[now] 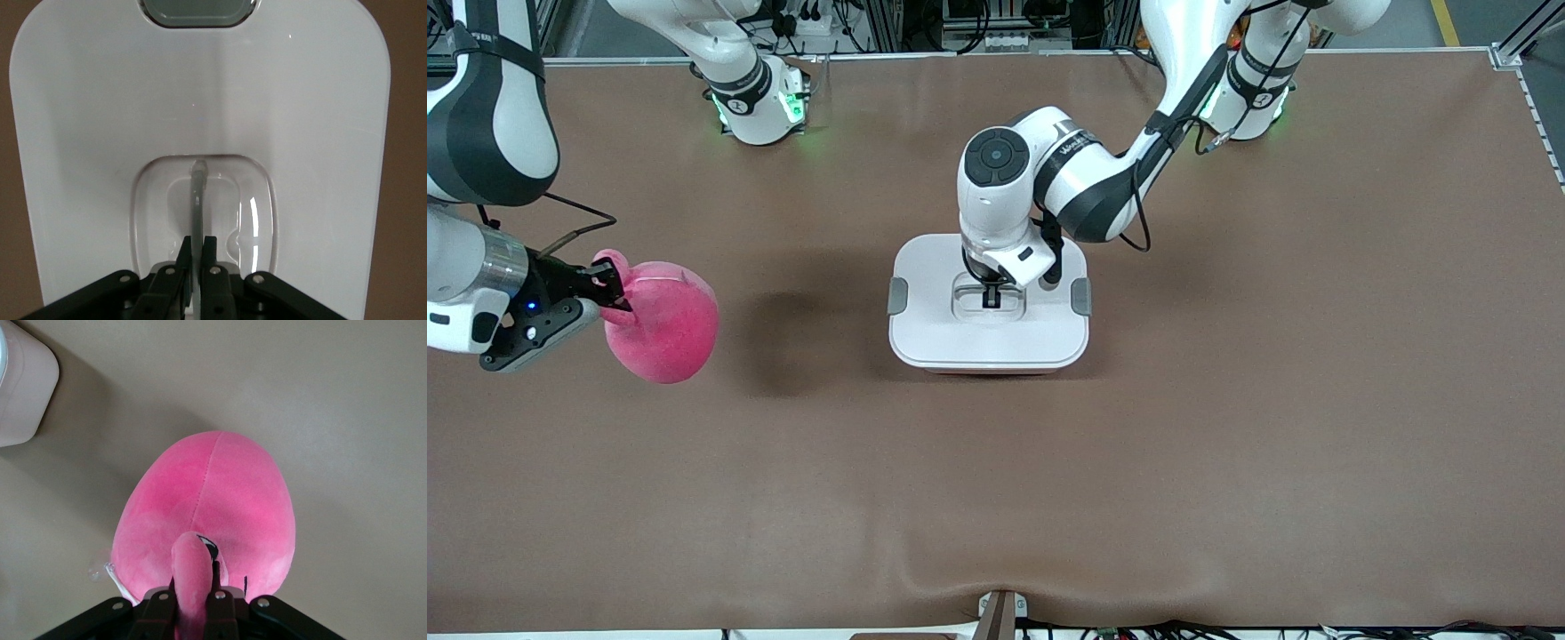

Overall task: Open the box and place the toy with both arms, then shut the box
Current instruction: 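Lift the pink toy with the right gripper while the left gripper holds the lid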

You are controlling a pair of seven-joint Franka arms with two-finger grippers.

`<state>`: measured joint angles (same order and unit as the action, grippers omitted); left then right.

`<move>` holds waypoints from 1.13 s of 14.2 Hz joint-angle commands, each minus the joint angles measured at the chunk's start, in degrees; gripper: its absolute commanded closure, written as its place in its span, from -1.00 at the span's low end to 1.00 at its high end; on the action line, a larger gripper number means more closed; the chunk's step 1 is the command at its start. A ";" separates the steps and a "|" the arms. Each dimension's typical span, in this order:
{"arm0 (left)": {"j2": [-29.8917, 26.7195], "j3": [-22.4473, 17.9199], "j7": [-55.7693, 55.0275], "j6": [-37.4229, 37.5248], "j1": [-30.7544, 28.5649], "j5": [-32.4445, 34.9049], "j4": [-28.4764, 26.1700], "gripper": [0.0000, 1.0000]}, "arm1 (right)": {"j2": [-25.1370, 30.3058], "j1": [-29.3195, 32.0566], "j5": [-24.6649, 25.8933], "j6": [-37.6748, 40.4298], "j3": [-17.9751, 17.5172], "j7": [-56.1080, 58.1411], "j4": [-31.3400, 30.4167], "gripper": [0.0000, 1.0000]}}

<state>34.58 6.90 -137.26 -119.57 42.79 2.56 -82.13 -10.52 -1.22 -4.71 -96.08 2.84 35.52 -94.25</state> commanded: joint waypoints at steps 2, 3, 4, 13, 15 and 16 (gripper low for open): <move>-1.70 -0.14 0.68 0.48 0.19 1.22 -0.58 1.00 | -0.47 0.08 -1.09 1.86 -0.12 -3.43 1.44 1.00; -1.79 -0.14 0.77 0.57 0.19 1.22 -0.49 1.00 | -0.55 -0.36 -1.09 1.86 -0.20 -4.83 1.53 1.00; -1.88 -0.14 0.77 0.57 0.19 1.22 -0.49 1.00 | -0.47 -1.15 -1.96 1.86 -0.12 -5.63 1.53 1.00; -4.16 -0.58 1.56 0.74 -0.52 1.22 -0.58 1.00 | -0.38 -2.30 -3.29 3.09 -0.20 -9.40 2.05 1.00; -5.13 -0.66 3.57 1.79 -1.13 1.22 -0.49 1.00 | -0.38 -4.31 -3.47 3.62 -0.20 -13.18 2.67 1.00; -5.74 -0.66 4.10 2.41 -1.65 1.22 -0.49 1.00 | -0.38 -5.45 -3.47 3.97 -0.20 -15.29 3.10 1.00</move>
<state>31.14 6.38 -134.88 -119.01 41.96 2.65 -82.04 -10.64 -4.16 -7.71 -93.85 2.42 24.70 -93.34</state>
